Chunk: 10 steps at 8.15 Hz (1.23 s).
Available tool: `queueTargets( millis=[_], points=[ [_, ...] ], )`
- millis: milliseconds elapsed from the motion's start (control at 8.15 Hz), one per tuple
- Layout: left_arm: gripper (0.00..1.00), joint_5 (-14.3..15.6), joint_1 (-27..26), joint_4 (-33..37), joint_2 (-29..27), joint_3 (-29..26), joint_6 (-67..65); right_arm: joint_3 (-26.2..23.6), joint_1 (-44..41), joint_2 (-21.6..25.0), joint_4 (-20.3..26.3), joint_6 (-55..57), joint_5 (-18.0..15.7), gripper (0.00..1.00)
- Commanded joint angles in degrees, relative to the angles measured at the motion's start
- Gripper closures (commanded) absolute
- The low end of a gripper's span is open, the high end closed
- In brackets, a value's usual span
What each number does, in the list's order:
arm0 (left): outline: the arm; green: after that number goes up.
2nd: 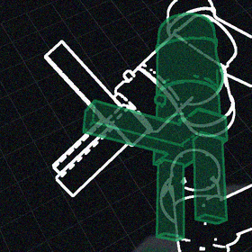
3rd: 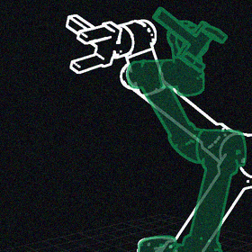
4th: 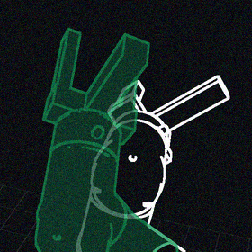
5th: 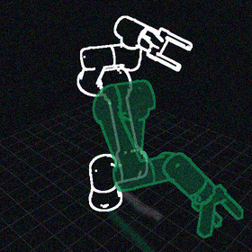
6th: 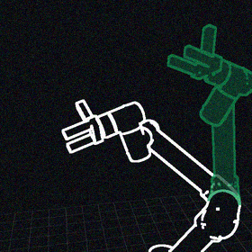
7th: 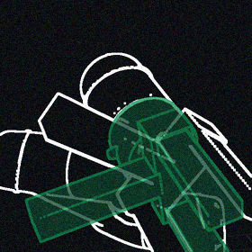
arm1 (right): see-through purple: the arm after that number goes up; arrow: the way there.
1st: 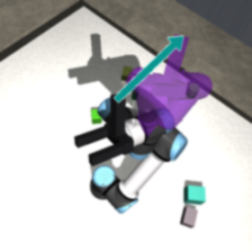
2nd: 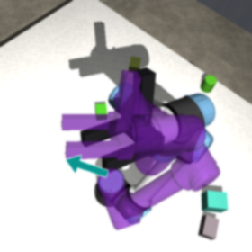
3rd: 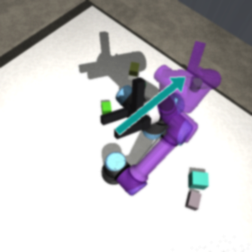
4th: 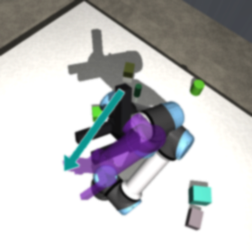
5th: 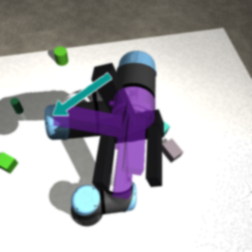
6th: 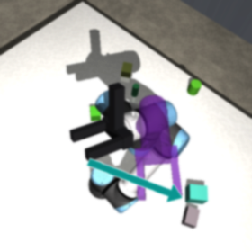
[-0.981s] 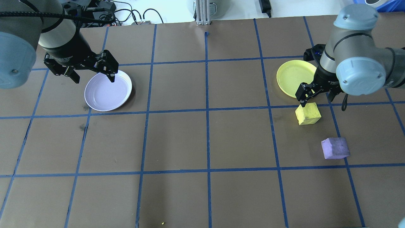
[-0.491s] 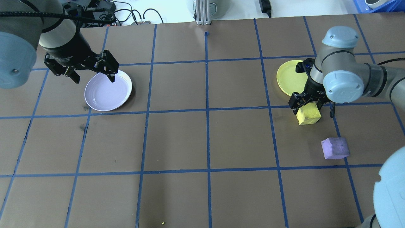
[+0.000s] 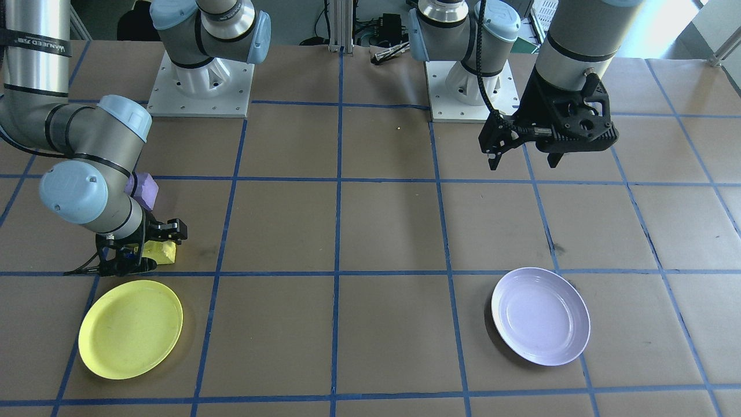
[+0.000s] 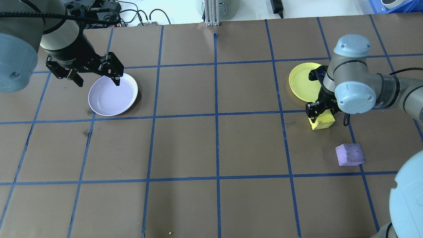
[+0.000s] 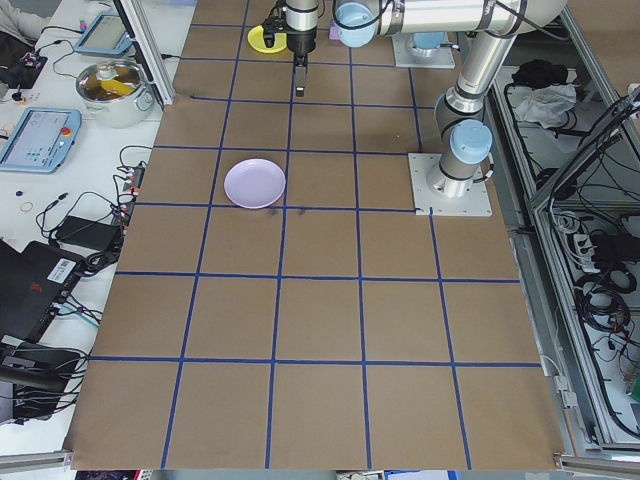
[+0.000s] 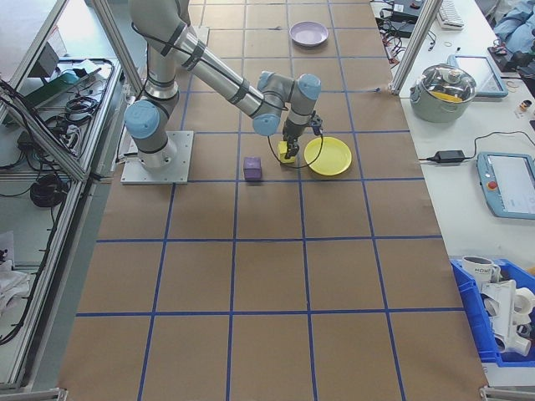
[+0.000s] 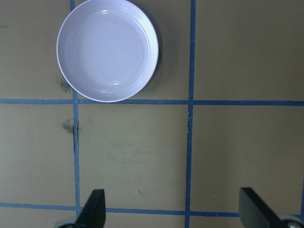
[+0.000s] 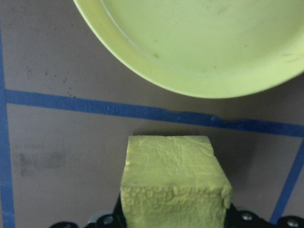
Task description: Sort blocks by color into plates
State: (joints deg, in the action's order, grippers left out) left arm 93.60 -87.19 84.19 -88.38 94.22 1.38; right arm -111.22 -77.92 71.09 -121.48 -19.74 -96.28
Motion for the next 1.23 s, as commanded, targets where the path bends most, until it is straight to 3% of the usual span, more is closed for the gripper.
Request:
queueTargets(
  millis=[0, 245, 491, 613, 736, 858, 1104],
  points=[
    [0.00, 0.0, 0.0, 0.0, 0.0, 0.0, -0.1, 8.7, -1.9, 1.8, 5.8, 0.7, 0.4, 0.56],
    [0.00, 0.0, 0.0, 0.0, 0.0, 0.0, -0.1, 19.3, -3.6, -2.3, 7.2, -0.2, 0.2, 0.54],
    [0.00, 0.0, 0.0, 0.0, 0.0, 0.0, -0.1, 23.1, -3.6, -8.7, 5.9, -3.4, 0.2, 0.54],
    [0.00, 0.0, 0.0, 0.0, 0.0, 0.0, 0.0, 22.5, -3.5, -10.2, 3.6, -6.6, 0.0, 0.37],
    [0.00, 0.0, 0.0, 0.0, -0.1, 0.0, 0.0, 22.3, -3.5, -10.3, 2.5, -6.9, 0.3, 0.11],
    [0.00, 0.0, 0.0, 0.0, -0.2, 0.1, 0.0, 22.3, -3.5, -10.2, 3.0, -6.5, 0.2, 0.00],
    [0.00, 0.0, 0.0, 0.0, -0.2, 0.1, 0.0, 22.5, -3.1, -8.5, 3.7, -7.1, 0.1, 0.00]
  ],
)
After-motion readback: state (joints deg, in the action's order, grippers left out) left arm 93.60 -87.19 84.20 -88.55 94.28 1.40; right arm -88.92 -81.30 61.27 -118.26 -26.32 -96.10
